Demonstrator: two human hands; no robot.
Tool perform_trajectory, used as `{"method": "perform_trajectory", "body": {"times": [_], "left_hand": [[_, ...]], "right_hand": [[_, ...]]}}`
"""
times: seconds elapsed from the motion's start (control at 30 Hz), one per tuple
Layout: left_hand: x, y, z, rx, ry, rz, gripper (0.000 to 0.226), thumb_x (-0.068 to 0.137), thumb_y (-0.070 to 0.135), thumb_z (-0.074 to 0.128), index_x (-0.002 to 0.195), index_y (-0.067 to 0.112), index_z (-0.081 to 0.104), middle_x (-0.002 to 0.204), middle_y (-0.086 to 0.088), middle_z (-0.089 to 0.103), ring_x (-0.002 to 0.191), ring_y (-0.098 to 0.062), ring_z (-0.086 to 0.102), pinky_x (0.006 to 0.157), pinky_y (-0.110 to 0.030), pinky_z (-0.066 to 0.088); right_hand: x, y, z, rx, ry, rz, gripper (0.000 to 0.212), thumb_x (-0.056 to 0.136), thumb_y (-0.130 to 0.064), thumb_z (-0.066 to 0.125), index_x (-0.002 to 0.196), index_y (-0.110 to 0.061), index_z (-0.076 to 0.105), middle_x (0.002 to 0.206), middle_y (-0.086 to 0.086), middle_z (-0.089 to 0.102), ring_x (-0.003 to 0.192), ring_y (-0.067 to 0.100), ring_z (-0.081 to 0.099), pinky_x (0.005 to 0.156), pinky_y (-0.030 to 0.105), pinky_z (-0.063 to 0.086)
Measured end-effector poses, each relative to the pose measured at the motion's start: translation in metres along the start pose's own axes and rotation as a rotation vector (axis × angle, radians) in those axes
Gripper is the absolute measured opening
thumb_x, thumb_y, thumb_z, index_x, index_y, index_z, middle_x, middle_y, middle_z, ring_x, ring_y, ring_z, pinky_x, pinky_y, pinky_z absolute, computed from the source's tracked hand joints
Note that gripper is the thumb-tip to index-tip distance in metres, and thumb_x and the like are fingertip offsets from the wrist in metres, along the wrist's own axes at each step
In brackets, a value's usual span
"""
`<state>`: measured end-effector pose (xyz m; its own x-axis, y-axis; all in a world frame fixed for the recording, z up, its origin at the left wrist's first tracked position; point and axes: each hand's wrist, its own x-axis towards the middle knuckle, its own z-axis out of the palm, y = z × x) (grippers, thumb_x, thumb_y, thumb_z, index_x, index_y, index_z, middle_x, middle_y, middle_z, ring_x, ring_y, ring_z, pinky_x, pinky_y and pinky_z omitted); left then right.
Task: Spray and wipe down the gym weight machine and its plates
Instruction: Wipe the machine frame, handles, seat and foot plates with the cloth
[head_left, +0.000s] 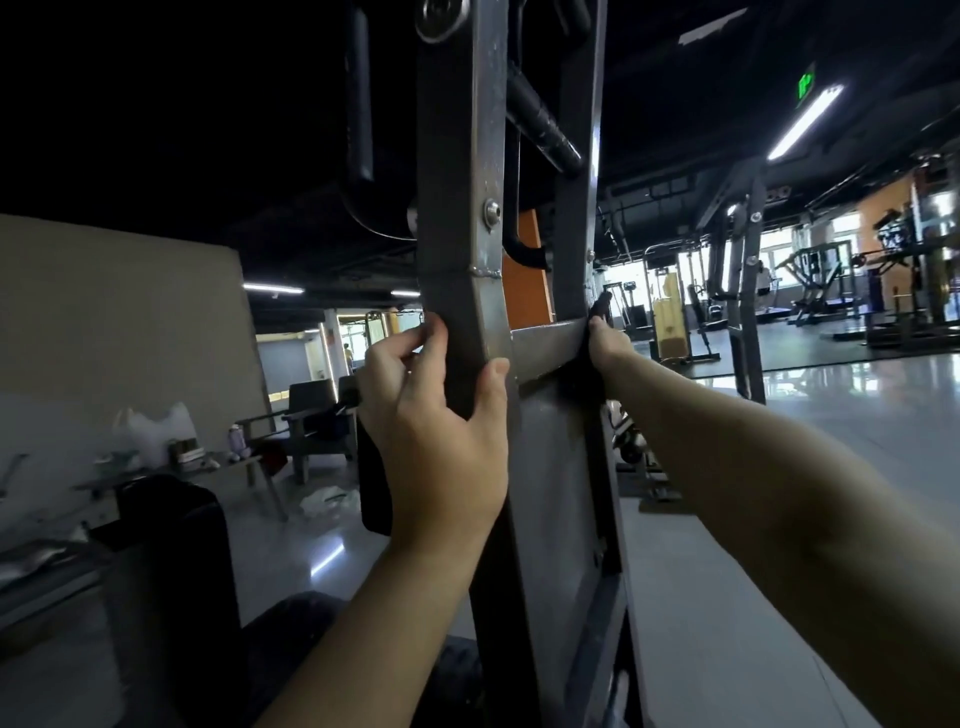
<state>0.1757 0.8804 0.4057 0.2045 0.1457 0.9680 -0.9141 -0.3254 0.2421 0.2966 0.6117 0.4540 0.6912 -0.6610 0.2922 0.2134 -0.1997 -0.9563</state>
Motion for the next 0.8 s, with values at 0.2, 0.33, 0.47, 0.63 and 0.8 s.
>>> {"method": "perform_trajectory", "body": {"times": [0.2,0.33,0.47,0.63,0.8], "left_hand": [[-0.002,0.002,0.001,0.014,0.021,-0.013,0.055,0.092,0.035,0.071,0.137,0.006,0.060,0.129,-0.006,0.051,0.122,-0.017,0.046,0.101,-0.047,0.050],[-0.002,0.001,0.002,0.003,0.034,-0.016,0.055,0.092,0.035,0.071,0.137,0.006,0.060,0.129,-0.005,0.050,0.122,-0.011,0.043,0.101,-0.047,0.049],[-0.002,0.002,0.002,-0.015,0.025,-0.021,0.056,0.093,0.036,0.070,0.138,0.006,0.059,0.131,-0.005,0.049,0.124,-0.021,0.048,0.102,-0.046,0.050],[-0.002,0.001,0.004,-0.028,0.042,0.007,0.054,0.094,0.036,0.068,0.138,0.004,0.059,0.129,0.000,0.047,0.124,-0.021,0.049,0.105,-0.043,0.048],[-0.003,-0.001,0.007,0.011,0.051,0.049,0.054,0.095,0.033,0.069,0.138,0.002,0.058,0.127,0.000,0.044,0.121,-0.020,0.048,0.105,-0.042,0.047]], "right_hand": [[-0.015,0.046,0.011,0.050,-0.014,0.005,0.074,0.086,-0.044,0.033,0.153,-0.016,0.041,0.154,0.012,0.047,0.136,0.032,0.049,0.115,0.049,0.039],[-0.131,0.002,0.012,0.023,-0.028,-0.251,0.053,0.109,-0.031,0.026,0.162,-0.025,0.024,0.169,-0.008,0.019,0.148,0.013,0.030,0.117,0.029,0.026],[-0.200,0.010,0.013,0.172,-0.206,-0.555,0.049,0.112,-0.023,0.032,0.160,-0.026,0.022,0.168,-0.016,0.009,0.147,-0.012,0.009,0.126,0.021,0.011],[-0.214,0.029,0.010,0.183,-0.371,-0.767,0.051,0.110,-0.023,0.035,0.160,-0.021,0.024,0.166,-0.022,0.010,0.156,0.003,0.004,0.129,0.043,0.010],[-0.167,0.018,0.010,0.116,-0.212,-0.737,0.052,0.109,-0.027,0.032,0.160,-0.018,0.024,0.170,-0.008,0.012,0.155,0.003,0.009,0.129,0.034,0.010]]}}
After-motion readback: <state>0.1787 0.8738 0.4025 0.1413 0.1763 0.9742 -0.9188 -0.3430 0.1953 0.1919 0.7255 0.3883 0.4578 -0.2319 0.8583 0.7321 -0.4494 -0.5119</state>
